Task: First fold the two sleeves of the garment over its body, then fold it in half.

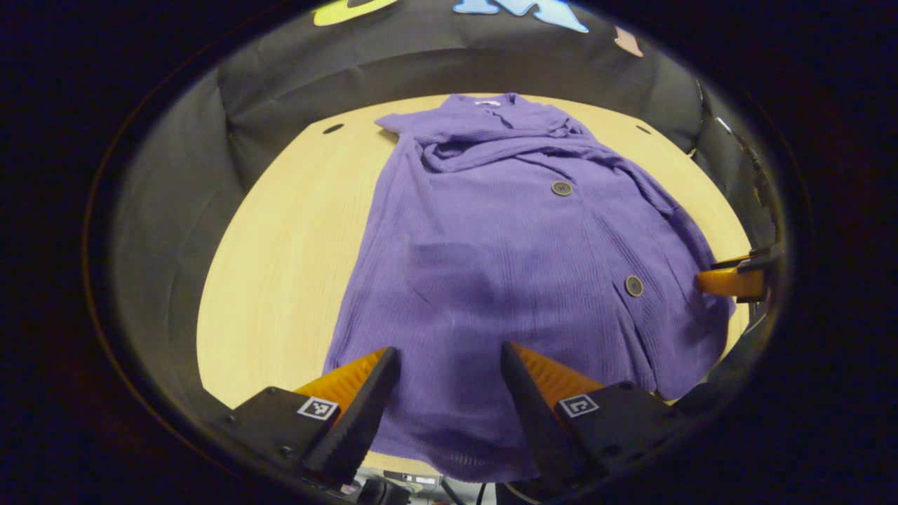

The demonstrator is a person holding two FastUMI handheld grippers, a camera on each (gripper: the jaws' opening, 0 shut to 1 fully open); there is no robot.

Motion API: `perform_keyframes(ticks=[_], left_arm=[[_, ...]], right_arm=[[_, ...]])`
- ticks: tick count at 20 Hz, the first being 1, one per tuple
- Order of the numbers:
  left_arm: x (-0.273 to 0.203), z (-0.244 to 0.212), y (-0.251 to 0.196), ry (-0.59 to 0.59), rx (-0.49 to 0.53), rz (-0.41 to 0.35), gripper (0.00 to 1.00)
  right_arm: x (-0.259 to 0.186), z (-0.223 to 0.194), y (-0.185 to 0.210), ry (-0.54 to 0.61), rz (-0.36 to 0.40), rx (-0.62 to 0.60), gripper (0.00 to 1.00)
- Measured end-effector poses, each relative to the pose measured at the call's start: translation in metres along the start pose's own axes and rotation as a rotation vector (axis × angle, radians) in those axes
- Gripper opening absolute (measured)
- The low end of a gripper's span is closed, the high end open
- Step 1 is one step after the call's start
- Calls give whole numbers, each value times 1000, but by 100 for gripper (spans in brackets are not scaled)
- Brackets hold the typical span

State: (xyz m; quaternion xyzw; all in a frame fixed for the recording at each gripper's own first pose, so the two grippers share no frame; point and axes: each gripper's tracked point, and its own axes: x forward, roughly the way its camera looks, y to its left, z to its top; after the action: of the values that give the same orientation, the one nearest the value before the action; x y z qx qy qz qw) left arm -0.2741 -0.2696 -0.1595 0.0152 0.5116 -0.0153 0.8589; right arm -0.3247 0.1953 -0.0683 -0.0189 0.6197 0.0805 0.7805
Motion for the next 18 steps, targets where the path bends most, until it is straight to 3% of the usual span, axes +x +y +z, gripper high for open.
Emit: perform_keyframes(ticks=[2, 4, 8, 9, 10, 12, 13, 14, 15, 18], left_arm=[[1, 3, 0, -21, -40, -9, 94], [2, 3, -1, -14, -41, 0, 100], [7, 8, -8, -1, -23, -19, 86], [10, 11, -10, 0, -21, -25, 76], [12, 15, -10, -2, -17, -34, 72], [14, 18, -11, 2, -21, -49, 53], [14, 18, -11, 7, -16, -53, 48], [13, 20, -10, -9, -36, -48, 43], [11, 21, -10, -1, -47, -34, 10], [13, 23, -13, -14, -24, -20, 7]], right_arm=[[0, -1, -1, 12, 4, 12, 73], [0, -1, 0, 22, 8, 19, 74], [6, 0, 1, 7, 17, 14, 74], [3, 1, 2, 5, 19, 13, 66], [2, 2, 1, 14, 21, 8, 58], [4, 5, 10, -7, 63, 64, 58], [5, 6, 10, 2, 57, 80, 8], [4, 4, 11, 14, 56, 74, 8], [4, 7, 12, 12, 67, 66, 8], [3, 9, 12, 4, 61, 74, 2]])
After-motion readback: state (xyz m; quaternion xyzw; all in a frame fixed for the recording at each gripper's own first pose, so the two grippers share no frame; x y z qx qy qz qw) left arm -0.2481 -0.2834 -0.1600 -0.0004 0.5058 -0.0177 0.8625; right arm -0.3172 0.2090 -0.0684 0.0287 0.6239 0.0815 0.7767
